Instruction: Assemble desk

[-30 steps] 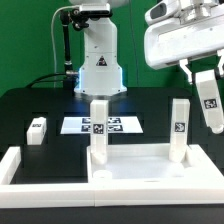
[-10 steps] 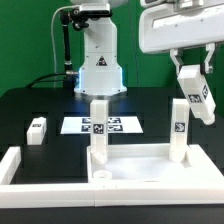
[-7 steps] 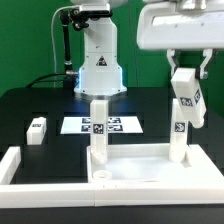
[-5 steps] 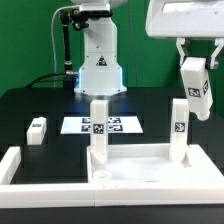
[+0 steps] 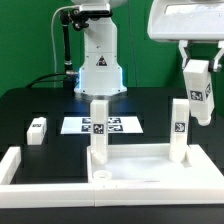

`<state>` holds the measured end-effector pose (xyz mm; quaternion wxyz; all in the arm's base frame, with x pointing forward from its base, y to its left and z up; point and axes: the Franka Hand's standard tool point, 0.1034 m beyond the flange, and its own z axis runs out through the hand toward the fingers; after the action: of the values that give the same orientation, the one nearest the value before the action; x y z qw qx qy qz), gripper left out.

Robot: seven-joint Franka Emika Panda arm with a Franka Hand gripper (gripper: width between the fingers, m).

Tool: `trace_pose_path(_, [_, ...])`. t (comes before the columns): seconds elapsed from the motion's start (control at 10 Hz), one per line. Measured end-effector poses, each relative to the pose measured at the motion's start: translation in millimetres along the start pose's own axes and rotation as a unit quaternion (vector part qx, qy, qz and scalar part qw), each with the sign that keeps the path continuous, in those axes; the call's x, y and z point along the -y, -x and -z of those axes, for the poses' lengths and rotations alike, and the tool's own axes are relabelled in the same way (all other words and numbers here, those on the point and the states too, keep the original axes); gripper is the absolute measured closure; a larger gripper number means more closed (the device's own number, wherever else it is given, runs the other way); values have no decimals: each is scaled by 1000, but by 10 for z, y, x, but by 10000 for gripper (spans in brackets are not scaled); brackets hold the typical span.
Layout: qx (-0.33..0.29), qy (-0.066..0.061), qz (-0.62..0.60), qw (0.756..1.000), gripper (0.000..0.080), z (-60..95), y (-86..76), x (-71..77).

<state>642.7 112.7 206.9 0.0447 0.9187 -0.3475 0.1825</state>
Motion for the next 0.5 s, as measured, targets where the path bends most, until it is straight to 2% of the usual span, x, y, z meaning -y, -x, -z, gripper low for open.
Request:
trace_pose_path(0.3, [-46, -18, 10, 999, 512, 50, 81, 195])
trace_pose_path(0.5, [-64, -32, 1, 997, 512, 69, 214, 300])
